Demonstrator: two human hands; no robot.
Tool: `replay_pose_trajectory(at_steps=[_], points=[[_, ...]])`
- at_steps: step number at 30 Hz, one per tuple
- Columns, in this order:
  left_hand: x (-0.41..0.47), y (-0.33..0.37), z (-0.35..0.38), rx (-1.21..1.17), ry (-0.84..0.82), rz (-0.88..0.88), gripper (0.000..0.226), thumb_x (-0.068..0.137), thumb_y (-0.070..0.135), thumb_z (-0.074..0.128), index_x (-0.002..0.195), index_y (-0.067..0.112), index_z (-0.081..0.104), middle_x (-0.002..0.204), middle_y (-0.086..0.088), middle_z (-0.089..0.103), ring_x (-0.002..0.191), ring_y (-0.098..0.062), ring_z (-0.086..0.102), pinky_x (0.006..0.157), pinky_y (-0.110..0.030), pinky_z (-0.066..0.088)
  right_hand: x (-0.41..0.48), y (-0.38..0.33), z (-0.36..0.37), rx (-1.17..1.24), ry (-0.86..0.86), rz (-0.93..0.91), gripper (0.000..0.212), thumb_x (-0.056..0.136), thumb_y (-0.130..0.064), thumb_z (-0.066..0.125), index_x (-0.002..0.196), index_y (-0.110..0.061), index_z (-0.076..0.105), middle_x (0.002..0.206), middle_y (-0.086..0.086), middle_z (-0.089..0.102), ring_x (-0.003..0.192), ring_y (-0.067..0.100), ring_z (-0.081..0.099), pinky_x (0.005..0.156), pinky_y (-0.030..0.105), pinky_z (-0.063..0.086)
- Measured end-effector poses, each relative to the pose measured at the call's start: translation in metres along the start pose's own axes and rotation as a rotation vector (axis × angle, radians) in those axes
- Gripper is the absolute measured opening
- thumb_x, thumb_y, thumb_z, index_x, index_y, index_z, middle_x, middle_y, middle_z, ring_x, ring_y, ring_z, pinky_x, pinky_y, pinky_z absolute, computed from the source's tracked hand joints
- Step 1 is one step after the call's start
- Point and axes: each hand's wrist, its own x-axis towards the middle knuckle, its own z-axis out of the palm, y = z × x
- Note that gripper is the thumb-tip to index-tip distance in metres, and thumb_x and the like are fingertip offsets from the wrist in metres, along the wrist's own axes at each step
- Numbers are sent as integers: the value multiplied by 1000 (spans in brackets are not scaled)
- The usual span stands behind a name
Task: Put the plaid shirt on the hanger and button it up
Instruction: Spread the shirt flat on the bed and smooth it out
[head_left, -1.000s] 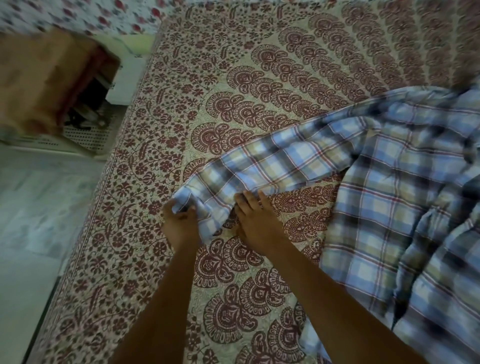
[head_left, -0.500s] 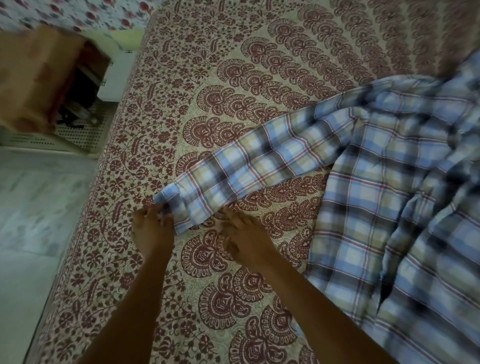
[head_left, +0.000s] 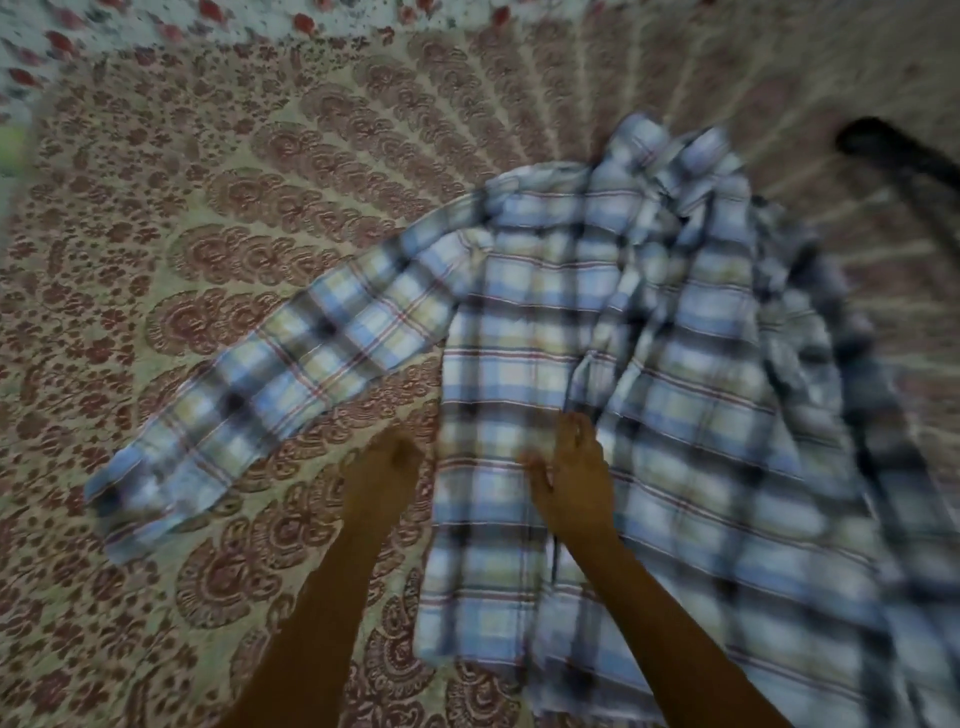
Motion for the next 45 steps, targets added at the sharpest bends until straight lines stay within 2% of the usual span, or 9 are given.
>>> replay_pose_trajectory(at_steps=[10,15,21,24,27,30,34,40,45], points=[[-13,15,30,79,-206,-82,37,83,30,67,60,9,49,59,-1,44,67,-21,49,62,-30,38,8,19,-16,-166,-2,293,61,84,-37,61,130,-5,37,139,15,27,120,33,41,92,46,45],[-42,7,32,-147,156,-172,19,93,17,51,100,-1,54,81,-8,52,74,-20,47,63,-26,37,3,17,-27,-260,-90,69,67,87,-54,48,131,-5,36,143,21,25,122,36,37,96,45,37],[-59,-7,39,-118,162,-146,36,96,36,43,101,2,53,86,-14,58,80,-27,54,69,-31,37,-28,6,-8,-312,-353,1,58,90,-38,52,132,-4,35,133,15,41,115,31,47,87,38,43],[-59,-21,33,-69,-97,-118,41,91,47,49,92,6,56,76,-10,55,74,-24,52,59,-28,35,-32,16,-4,24,-204,49,14,91,-19,49,94,-7,54,99,15,55,92,29,56,72,34,42],[-72,-36,24,-6,-329,-55,34,85,43,62,83,9,59,74,-4,58,73,-18,54,65,-24,43,-39,38,-7,631,25,312,20,92,-7,46,72,-8,48,63,5,46,59,17,45,62,28,36],[-85,-45,16,-126,-186,-103,32,90,25,60,114,5,59,94,-4,57,86,-18,52,72,-24,40,-58,64,-13,707,113,415,17,97,-8,40,81,-6,45,62,-2,41,56,9,38,50,12,34],[-81,-54,17,-15,-50,-183,20,86,32,63,72,26,50,74,-15,53,71,-22,49,62,-29,32,-82,94,-3,626,98,415,16,99,-15,38,85,-8,43,61,-2,41,53,11,39,57,29,37],[-84,-39,28,154,108,-223,25,86,23,63,97,4,51,86,-15,57,76,-24,47,68,-30,32,-93,84,-2,871,-71,303,16,91,-5,53,76,-8,49,69,23,48,62,9,51,60,5,42],[-94,-43,24,234,150,-245,24,90,19,59,106,1,55,102,-23,65,94,-39,60,70,-33,35,-110,105,3,523,48,337,18,92,-16,54,79,-11,43,57,1,48,54,17,47,55,25,36]])
